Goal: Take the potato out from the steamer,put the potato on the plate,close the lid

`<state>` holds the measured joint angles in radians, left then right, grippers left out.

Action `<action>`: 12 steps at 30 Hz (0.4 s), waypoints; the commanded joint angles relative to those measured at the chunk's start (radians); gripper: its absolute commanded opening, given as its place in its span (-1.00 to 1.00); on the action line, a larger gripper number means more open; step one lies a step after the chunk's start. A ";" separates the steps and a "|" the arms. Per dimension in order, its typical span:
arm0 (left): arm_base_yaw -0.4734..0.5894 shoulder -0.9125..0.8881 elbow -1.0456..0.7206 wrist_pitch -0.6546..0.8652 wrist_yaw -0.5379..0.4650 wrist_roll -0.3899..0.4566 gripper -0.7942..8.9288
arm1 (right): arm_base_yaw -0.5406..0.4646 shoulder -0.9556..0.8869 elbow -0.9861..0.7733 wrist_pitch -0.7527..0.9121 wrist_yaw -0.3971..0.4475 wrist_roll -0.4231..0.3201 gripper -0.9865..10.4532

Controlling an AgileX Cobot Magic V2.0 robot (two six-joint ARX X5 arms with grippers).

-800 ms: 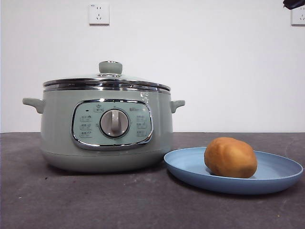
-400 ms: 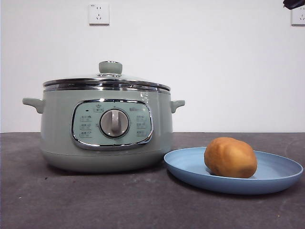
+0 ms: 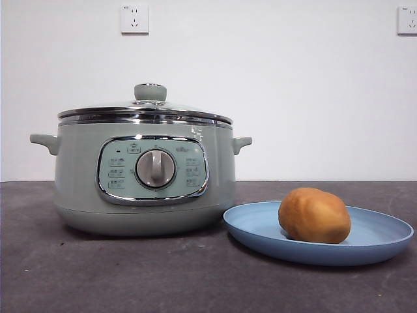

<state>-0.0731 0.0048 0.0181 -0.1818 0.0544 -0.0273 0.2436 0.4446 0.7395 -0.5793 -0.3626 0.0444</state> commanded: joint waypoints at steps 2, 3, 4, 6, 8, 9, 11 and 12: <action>0.002 -0.003 -0.015 0.000 -0.002 -0.006 -0.84 | -0.074 -0.109 -0.137 0.138 0.023 -0.019 -0.83; 0.002 -0.003 -0.015 0.000 -0.002 -0.006 -0.84 | -0.090 -0.140 -0.183 0.181 0.035 -0.016 -0.82; 0.002 -0.003 -0.015 0.000 -0.002 -0.006 -0.84 | -0.103 -0.166 -0.225 0.217 0.041 -0.011 -0.82; 0.002 -0.003 -0.015 0.000 -0.002 -0.006 -0.84 | -0.129 -0.224 -0.321 0.293 0.058 0.016 -0.82; 0.002 -0.003 -0.015 0.000 -0.002 -0.006 -0.84 | -0.146 -0.272 -0.402 0.353 0.073 0.038 -0.82; 0.002 -0.003 -0.015 0.000 -0.002 -0.006 -0.84 | -0.152 -0.293 -0.440 0.380 0.096 0.051 -0.82; 0.002 -0.003 -0.015 0.000 -0.002 -0.006 -0.85 | -0.156 -0.327 -0.498 0.409 0.143 0.060 -0.82; 0.002 -0.003 -0.015 0.000 -0.002 -0.006 -0.84 | -0.158 -0.339 -0.522 0.425 0.158 0.062 -0.82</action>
<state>-0.0731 0.0048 0.0181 -0.1818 0.0544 -0.0273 0.0895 0.1143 0.2394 -0.1741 -0.2153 0.0837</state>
